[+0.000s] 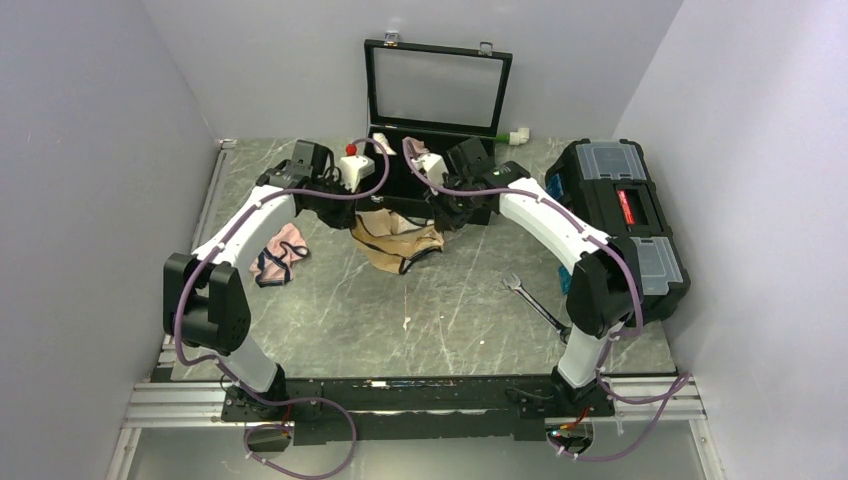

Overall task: Roll the underwear
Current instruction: Flatten out the underwear at the center of the board.

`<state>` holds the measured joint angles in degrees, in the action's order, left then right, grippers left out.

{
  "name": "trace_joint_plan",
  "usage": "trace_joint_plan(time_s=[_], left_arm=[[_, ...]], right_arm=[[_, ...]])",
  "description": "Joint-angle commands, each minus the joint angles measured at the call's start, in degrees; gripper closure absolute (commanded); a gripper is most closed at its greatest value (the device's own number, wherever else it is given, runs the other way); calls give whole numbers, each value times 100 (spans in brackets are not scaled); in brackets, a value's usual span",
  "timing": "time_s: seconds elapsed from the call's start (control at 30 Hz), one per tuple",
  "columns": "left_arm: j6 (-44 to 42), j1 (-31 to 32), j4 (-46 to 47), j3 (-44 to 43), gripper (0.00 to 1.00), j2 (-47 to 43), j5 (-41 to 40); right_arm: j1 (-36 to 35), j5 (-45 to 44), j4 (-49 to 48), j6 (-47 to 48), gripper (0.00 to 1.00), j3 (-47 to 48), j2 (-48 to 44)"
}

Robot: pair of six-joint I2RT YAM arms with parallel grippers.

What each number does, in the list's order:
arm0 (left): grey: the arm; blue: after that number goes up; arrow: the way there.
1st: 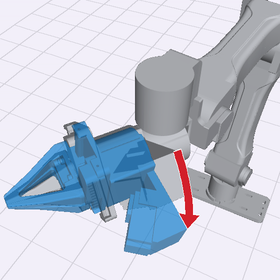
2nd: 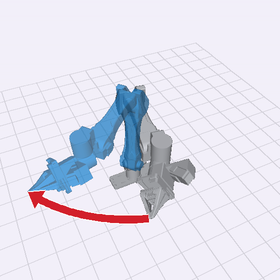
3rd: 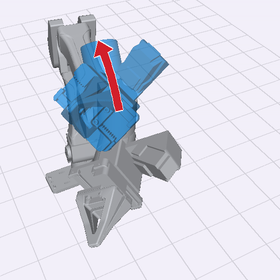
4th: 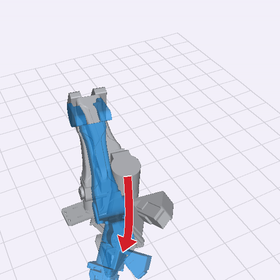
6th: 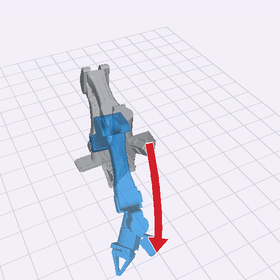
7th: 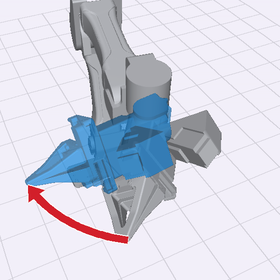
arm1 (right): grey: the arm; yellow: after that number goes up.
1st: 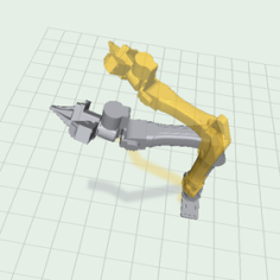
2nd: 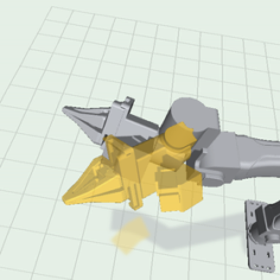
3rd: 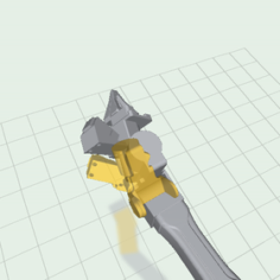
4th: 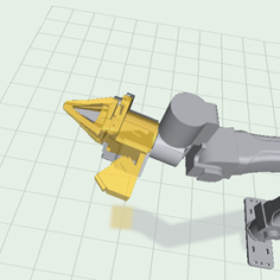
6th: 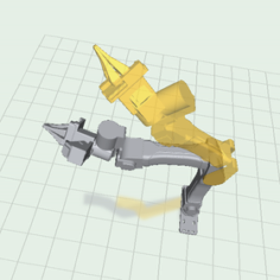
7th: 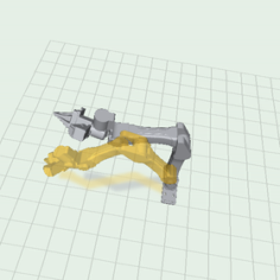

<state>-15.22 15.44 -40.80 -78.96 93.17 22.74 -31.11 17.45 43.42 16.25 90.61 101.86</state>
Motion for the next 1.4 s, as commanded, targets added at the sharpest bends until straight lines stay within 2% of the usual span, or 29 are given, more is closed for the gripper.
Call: trace_joint_plan(time_s=[0.0,0.1,0.17,0.2,0.27,0.4,0.7,0.93,1.17,1.37], left_arm=[[-166,-7,382,355,100,-46,626],[-241,-7,593,563,100,-181,935],[-257,-15,617,600,100,-231,1286],[-252,-15,617,594,100,-233,1460],[-195,-15,594,551,100,-190,1741],[48,-61,468,387,100,-42,2153],[517,-136,-142,-428,100,721,2823],[577,-130,-257,-593,100,964,3011],[575,-144,-228,-529,100,932,3046],[559,-144,-275,-541,100,949,3061]], right_arm=[[91,1602,-103,-170,100,-349,-301],[205,1989,-388,-300,99,-663,-393],[277,2157,-565,-342,95,-801,-426],[321,2261,-629,-336,92,-853,-433],[419,2473,-727,-366,77,-904,-408],[620,2949,-787,-476,60,-803,-236],[626,3374,-1361,-628,35,-968,-205],[317,3464,-2423,-1059,30,-1244,-25],[-34,3017,-3338,-1389,30,-1428,317],[-299,2576,-4048,-1514,34,-1797,390]])
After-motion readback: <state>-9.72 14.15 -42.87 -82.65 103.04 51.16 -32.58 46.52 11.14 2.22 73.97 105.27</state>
